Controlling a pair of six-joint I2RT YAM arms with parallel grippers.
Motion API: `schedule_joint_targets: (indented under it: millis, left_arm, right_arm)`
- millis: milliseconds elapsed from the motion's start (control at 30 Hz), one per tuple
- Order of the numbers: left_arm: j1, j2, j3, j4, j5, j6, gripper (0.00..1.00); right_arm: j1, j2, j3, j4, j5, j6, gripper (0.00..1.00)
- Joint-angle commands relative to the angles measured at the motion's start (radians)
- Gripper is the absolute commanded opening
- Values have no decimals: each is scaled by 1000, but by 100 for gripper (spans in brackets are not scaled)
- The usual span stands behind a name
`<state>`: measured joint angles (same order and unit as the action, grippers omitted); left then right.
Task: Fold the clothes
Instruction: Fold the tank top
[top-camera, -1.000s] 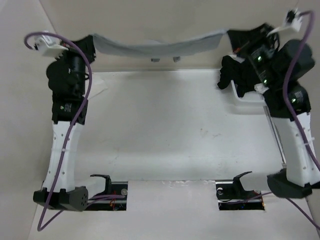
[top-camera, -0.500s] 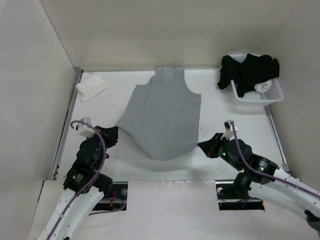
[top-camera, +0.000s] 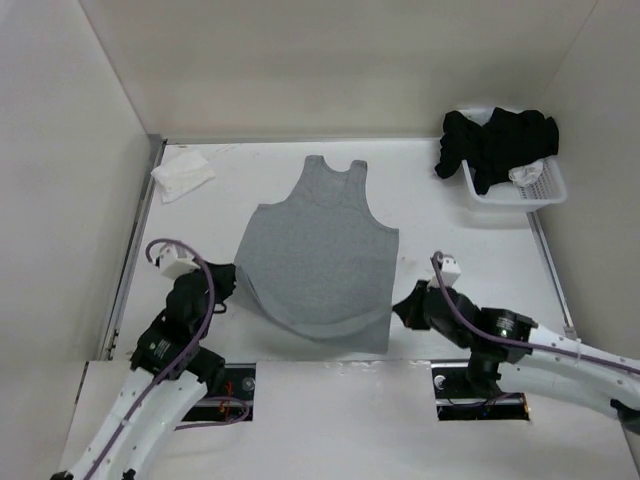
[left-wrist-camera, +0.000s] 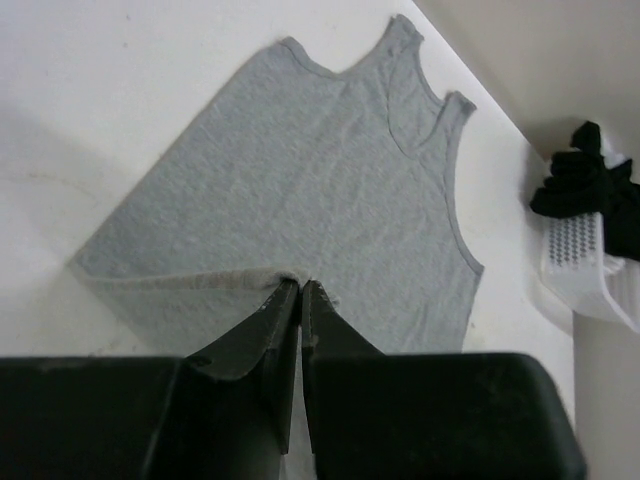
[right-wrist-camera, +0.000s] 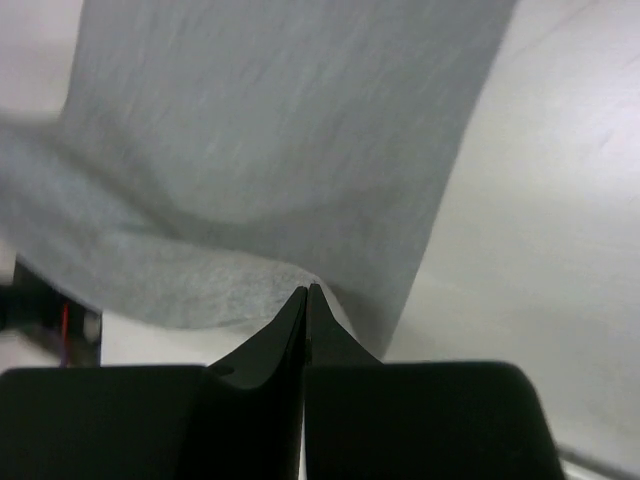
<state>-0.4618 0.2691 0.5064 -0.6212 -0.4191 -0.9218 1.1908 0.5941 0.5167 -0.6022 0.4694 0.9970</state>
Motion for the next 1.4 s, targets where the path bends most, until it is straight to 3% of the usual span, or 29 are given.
schedule_joint_targets:
  millis: [0, 67, 233, 367, 500, 600, 667, 767, 933, 1000, 1067, 1100, 1233, 1367]
  left_arm:
    - [47, 241, 12, 360, -29, 58, 3]
    - [93, 460, 72, 548, -8, 86, 3]
    - [197, 891, 309, 776, 34, 115, 3]
    - [246, 1209, 597, 819, 78, 110, 3]
    - [263, 1511, 938, 758, 109, 162, 5]
    - [280, 1706, 1156, 669, 176, 187, 21]
    - [295, 1757, 1201, 640, 194, 178, 37]
    - [309, 1663, 1036, 690, 178, 166, 43]
    - [298, 1350, 487, 898, 126, 65, 39]
    - [277, 1248, 297, 952, 109, 22, 36]
    - [263, 1172, 155, 974, 106, 0, 36]
    - [263, 1147, 106, 979, 114, -2, 38]
    - [291, 1147, 17, 1055, 187, -9, 50]
    - [335, 1226, 15, 1118, 292, -31, 51]
  right_arm:
    - [-281, 117, 72, 273, -139, -220, 0]
    - [-500, 249, 129, 413, -277, -306, 0]
    - [-754, 546, 369, 541, -405, -376, 0]
    - [-877, 793, 627, 548, -457, -393, 0]
    - [-969, 1050, 885, 519, -500, -383, 0]
    - [-1006, 1225, 1052, 455, -505, -373, 4]
    - [-1014, 1317, 1135, 406, -505, -368, 18]
    - [-1009, 1331, 1122, 392, -473, -363, 32]
    - [-949, 1161, 877, 478, -422, -376, 33]
    - [-916, 1069, 734, 539, -396, -370, 23]
    - [-873, 956, 563, 626, -381, -359, 5]
    - [-851, 905, 486, 660, -380, -344, 0]
    - [-768, 755, 260, 737, -373, -304, 0]
    - [-742, 658, 105, 763, -345, -284, 9]
